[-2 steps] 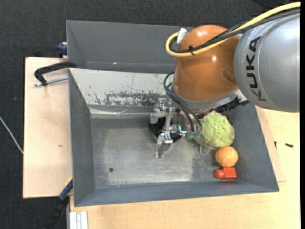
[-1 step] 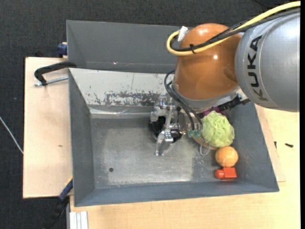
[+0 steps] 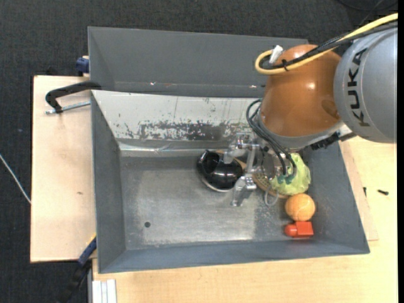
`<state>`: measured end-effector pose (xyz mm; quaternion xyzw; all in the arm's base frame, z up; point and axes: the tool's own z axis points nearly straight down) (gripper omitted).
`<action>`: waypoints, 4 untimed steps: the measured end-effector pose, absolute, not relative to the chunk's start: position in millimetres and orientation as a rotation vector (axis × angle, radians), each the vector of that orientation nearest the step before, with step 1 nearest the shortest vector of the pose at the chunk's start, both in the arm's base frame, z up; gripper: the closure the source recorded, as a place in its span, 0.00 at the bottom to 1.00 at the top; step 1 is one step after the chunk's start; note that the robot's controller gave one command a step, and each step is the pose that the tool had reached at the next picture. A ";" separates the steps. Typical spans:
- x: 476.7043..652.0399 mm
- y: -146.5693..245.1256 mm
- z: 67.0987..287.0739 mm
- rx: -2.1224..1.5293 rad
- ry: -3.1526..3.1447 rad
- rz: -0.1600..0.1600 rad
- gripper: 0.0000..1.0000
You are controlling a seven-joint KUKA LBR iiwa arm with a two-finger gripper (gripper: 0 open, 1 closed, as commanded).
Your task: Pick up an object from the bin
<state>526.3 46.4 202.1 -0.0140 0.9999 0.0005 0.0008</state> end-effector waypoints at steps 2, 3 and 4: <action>575.1 2.9 147.5 0.447 3.102 0.002 0.00; 563.7 22.7 100.5 0.652 3.057 0.004 0.00; 578.7 30.9 81.3 0.823 3.065 -0.022 1.00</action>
Offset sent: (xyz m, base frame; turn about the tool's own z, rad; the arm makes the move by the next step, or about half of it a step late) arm 0.0463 -0.0426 -0.0542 0.3125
